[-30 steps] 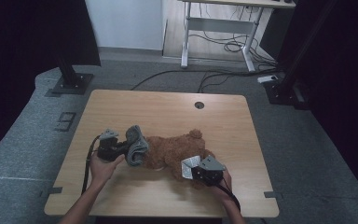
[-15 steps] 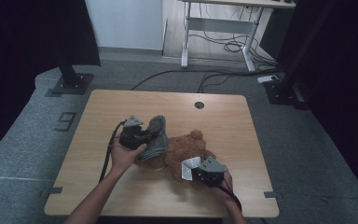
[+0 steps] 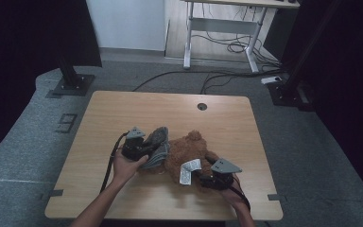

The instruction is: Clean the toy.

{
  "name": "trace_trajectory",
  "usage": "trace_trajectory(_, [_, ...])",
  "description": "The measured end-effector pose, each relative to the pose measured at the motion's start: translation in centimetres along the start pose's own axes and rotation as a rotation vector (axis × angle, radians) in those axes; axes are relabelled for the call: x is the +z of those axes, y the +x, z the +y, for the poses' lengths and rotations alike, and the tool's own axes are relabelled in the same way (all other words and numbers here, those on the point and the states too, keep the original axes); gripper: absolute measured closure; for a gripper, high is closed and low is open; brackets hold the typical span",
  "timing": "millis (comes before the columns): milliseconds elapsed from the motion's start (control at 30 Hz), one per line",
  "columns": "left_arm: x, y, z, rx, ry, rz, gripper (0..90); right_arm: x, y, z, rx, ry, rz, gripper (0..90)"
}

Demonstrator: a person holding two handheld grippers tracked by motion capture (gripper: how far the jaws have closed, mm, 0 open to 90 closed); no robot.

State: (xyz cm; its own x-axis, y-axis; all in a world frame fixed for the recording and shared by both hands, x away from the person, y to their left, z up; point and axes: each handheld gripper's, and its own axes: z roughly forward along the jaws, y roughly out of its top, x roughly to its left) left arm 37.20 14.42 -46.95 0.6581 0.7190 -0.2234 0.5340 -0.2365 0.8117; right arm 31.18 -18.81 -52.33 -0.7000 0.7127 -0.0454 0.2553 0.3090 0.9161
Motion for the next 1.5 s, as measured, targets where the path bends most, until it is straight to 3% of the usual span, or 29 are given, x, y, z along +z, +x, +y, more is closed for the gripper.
trace_trajectory(200, [-0.6, -0.4, -0.8, 0.003, -0.016, -0.015, 76.5, -1.8, -1.2, 1.3, 0.112, -0.079, 0.055, 17.9])
trace_trajectory(367, [-1.0, -0.8, -1.1, 0.016, -0.018, -0.022, 76.5, -1.6, -1.2, 3.3, 0.159, -0.105, 0.068, 13.5])
trace_trajectory(467, [-1.1, -0.8, -1.3, 0.011, -0.022, -0.026, 76.5, -0.5, -0.9, 4.1, 0.168, -0.077, 0.076, 13.2])
trace_trajectory(567, [-1.2, -0.8, -1.4, 0.011, -0.024, -0.028, 76.5, 1.3, -0.4, 4.2, 0.171, 0.006, 0.099, 9.4])
trace_trajectory(733, [-1.4, -0.8, -1.7, 0.009, -0.026, -0.041, 76.5, 2.8, 0.3, 3.7, 0.176, 0.096, 0.101, 3.3])
trace_trajectory(867, [-1.6, -0.7, -1.9, 0.006, -0.029, -0.037, 76.5, 3.4, 0.4, 3.3, 0.176, 0.117, 0.102, 16.3])
trace_trajectory(967, [-1.7, -0.7, -2.0, 0.003, -0.032, -0.04, 76.4, 3.6, 0.5, 3.1, 0.149, 0.115, 0.102, 32.9])
trace_trajectory(1067, [-1.9, -0.7, -1.9, 0.002, -0.035, -0.042, 76.2, 3.5, 0.6, 3.0, 0.12, 0.09, 0.098, 42.2])
trace_trajectory(1167, [-2.2, -0.8, -1.3, -0.013, -0.041, -0.06, 75.9, 3.3, 0.7, 2.9, 0.1, 0.067, 0.091, 46.9])
trace_trajectory(1333, [-2.3, -1.7, 1.1, 0.002, -0.053, -0.081, 75.6, 2.6, 0.9, 2.9, 0.065, 0.007, 0.047, 50.2])
trace_trajectory(1467, [-1.4, -3.6, 3.2, 0.027, -0.064, -0.124, 75.7, 2.4, 1.6, 3.2, 0.006, -0.02, 0.011, 51.0])
trace_trajectory(1500, [-0.9, -4.6, 4.1, 0.045, -0.065, -0.142, 75.7, 2.4, 1.8, 3.3, -0.008, -0.024, 0.005, 51.2])
